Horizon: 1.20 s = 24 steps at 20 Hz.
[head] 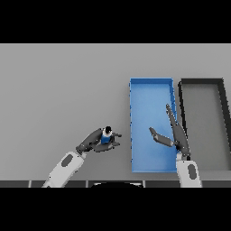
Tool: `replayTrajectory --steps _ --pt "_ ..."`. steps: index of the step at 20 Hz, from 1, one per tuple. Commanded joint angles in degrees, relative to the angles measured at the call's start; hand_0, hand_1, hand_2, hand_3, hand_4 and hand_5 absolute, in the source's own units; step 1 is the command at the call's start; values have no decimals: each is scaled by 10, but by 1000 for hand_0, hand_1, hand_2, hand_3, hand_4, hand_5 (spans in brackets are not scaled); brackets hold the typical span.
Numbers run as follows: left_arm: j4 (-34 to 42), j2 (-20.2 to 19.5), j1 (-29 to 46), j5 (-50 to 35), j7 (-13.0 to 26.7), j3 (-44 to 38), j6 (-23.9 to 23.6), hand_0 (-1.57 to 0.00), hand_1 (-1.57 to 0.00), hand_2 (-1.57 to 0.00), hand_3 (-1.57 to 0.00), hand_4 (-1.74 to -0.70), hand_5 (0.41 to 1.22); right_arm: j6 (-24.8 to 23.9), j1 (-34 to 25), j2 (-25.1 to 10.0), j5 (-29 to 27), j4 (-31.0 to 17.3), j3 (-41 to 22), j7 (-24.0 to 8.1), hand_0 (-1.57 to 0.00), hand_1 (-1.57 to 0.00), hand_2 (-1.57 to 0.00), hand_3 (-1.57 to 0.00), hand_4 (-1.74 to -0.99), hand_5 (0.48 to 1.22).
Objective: Pick up the blue pipe and place it into the blue bin.
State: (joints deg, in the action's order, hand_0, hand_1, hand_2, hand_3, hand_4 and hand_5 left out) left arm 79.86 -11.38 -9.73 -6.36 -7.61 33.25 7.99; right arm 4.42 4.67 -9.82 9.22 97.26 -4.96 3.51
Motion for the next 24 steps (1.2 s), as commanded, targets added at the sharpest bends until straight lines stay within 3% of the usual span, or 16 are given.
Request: replayTrajectory --steps 1,4,9,18,24 --pt "-1 5 -1 9 -1 6 -5 -1329 -1376 -1404 -1370 -1561 1148 -2 3 3 5 -3 -4 -2 1 1 1 1 -1176 559" --pt "-8 17 -11 30 -11 8 -18 -1447 -1471 -1486 -1468 -1512 1183 -3 -12 5 5 -18 -2 -6 1 1 1 1 -1171 558" --pt "47 40 -9 21 -46 2 -19 -1530 -1538 -1543 -1537 -1482 1209 -4 -8 -1 12 -10 -3 -3 1 1 1 1 -1151 550" --pt "94 53 -48 30 26 -9 5 -1566 -1567 -1567 -1566 -1473 1219 -2 0 -8 15 -9 -1 4 1 1 1 1 -1123 571" --pt "104 58 -38 37 39 -10 26 -1570 -1570 -1570 -1570 -1474 1220 17 -40 -25 14 -31 -1 -2 1 1 1 1 -1123 578"
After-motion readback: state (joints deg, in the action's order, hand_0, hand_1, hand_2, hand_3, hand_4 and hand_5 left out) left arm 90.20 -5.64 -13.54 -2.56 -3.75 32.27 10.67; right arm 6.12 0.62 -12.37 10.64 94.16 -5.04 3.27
